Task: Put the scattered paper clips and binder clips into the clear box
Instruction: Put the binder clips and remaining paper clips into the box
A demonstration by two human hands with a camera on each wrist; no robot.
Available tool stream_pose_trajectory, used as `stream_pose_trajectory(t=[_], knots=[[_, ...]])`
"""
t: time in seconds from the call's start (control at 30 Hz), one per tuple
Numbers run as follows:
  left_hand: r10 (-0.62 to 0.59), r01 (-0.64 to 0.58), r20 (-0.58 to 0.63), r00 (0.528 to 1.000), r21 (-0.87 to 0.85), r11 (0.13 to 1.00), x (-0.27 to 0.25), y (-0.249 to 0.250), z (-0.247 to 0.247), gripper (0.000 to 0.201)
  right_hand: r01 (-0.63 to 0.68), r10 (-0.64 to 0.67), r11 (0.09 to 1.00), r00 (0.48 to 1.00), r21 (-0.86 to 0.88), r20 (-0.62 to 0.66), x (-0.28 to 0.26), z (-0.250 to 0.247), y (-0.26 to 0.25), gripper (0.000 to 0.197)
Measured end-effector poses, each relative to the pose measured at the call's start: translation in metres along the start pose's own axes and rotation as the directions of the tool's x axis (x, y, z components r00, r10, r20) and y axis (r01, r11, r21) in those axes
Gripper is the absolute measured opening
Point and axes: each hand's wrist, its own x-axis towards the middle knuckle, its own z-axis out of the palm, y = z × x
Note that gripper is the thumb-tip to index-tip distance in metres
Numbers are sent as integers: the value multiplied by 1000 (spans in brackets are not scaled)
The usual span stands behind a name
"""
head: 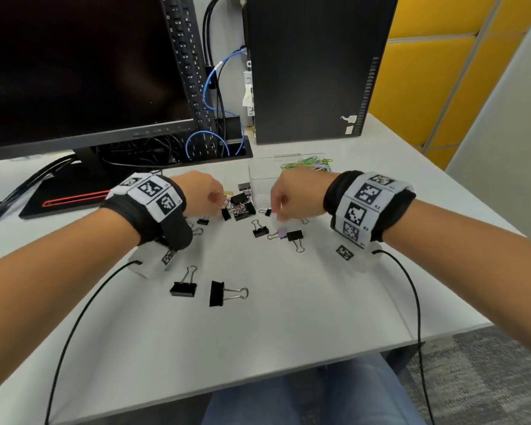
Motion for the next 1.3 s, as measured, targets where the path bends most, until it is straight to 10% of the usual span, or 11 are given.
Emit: stream_pose_trajectory(t=[0.13, 0.43, 0.67, 0.87, 1.3], knots=[[-3, 3, -8, 1000, -10, 1000, 1, 1, 19, 44, -37, 71, 987, 973, -154, 219, 4, 17, -3, 46], [-7, 6, 38, 999, 18, 1000, 5, 10, 19, 32, -5, 48, 981, 974, -193, 220, 9, 21, -10, 28], [-33, 23, -60, 998, -161, 987, 0, 1, 0, 24, -42, 63, 978, 993, 205, -95, 11, -18, -10, 12], [-76, -7, -243, 967, -321, 947, 0, -1, -26, 22, -59, 171, 968, 864, 243, -474, 27, -49, -3, 21], [-87, -65, -374, 923, -375, 925, 32, 45, -31, 19, -105, 95, 994, 949, -17, -300, 42, -20, 2, 22]])
